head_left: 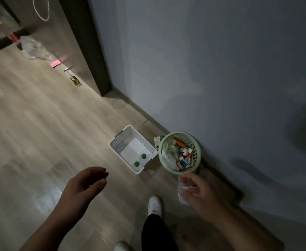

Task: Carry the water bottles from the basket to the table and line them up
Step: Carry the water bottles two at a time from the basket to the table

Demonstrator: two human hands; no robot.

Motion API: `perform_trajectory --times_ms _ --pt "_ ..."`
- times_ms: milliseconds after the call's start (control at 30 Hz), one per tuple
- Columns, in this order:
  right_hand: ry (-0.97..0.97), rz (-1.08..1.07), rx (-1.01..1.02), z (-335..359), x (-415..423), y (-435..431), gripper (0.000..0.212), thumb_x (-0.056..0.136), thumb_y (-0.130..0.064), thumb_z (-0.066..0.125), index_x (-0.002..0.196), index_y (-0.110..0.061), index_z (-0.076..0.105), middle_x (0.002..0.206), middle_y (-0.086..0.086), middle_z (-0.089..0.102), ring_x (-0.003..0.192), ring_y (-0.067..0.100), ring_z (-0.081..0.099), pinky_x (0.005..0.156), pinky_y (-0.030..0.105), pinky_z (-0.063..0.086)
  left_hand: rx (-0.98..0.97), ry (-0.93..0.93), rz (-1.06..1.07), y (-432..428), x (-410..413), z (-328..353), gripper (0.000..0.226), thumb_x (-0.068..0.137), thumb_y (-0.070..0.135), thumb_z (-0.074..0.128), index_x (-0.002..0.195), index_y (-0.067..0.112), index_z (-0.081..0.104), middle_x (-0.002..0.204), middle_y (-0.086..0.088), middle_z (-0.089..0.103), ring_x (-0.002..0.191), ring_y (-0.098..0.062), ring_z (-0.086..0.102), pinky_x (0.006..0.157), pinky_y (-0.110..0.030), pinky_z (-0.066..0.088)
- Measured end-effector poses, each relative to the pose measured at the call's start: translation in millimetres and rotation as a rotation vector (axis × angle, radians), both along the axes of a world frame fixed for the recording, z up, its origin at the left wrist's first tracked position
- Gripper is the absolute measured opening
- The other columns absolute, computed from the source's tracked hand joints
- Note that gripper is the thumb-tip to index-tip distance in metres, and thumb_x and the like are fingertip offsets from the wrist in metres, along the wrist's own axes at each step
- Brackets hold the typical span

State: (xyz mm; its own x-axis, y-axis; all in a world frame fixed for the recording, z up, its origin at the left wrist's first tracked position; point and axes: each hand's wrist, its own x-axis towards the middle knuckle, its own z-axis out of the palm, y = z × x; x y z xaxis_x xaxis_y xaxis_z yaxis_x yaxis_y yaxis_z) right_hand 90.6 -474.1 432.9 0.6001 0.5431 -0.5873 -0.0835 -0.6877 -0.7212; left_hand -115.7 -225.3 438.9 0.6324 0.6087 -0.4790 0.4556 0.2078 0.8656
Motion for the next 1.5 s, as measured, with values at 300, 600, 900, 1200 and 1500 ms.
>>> perform_trajectory --times_ms 300,600,900,1200,1500 --pt "0.003 0.146 -0.102 -246 -5 63 0.04 0.081 -0.024 0.071 0.105 -0.048 0.049 0.116 -0.023 0.056 0.116 -0.003 0.052 0.103 0.029 0.046 0.103 0.158 -0.146 -10 4 -243 0.047 0.058 0.063 0.064 0.1 0.045 0.067 0.106 0.028 0.069 0.109 0.001 0.062 0.1 -0.029 0.045" --pt "-0.104 0.146 -0.093 -462 26 117 0.065 0.082 -0.031 0.069 0.14 -0.034 0.039 0.137 -0.013 0.048 0.131 0.011 0.045 0.109 0.041 0.042 0.266 0.22 -0.234 -15 44 -455 0.063 0.054 0.07 0.059 0.114 0.054 0.044 0.117 0.043 0.043 0.116 0.011 0.046 0.095 -0.009 0.032" --pt "-0.308 0.338 -0.047 -549 55 153 0.063 0.084 -0.034 0.07 0.139 -0.033 0.04 0.137 -0.015 0.049 0.128 0.008 0.046 0.104 0.027 0.044 0.877 0.044 -0.428 14 96 -562 0.05 0.069 0.059 0.059 0.113 0.036 0.052 0.107 0.017 0.068 0.104 0.0 0.059 0.102 -0.042 0.044" --pt "-0.33 0.341 0.011 -561 66 183 0.033 0.091 -0.034 0.061 0.123 -0.032 0.051 0.114 -0.017 0.055 0.106 0.001 0.048 0.093 0.021 0.036 0.929 0.393 -0.703 29 114 -594 0.073 0.06 0.076 0.041 0.119 0.034 0.052 0.111 0.016 0.065 0.108 -0.006 0.059 0.118 -0.034 0.023" --pt "-0.377 0.272 -0.175 -583 68 212 0.069 0.071 -0.04 0.079 0.128 -0.024 0.043 0.116 -0.004 0.057 0.114 0.02 0.055 0.093 0.029 0.042 0.921 0.33 -0.601 30 120 -593 0.046 0.057 0.066 0.059 0.087 0.032 0.05 0.082 0.012 0.068 0.082 -0.009 0.065 0.083 -0.025 0.033"
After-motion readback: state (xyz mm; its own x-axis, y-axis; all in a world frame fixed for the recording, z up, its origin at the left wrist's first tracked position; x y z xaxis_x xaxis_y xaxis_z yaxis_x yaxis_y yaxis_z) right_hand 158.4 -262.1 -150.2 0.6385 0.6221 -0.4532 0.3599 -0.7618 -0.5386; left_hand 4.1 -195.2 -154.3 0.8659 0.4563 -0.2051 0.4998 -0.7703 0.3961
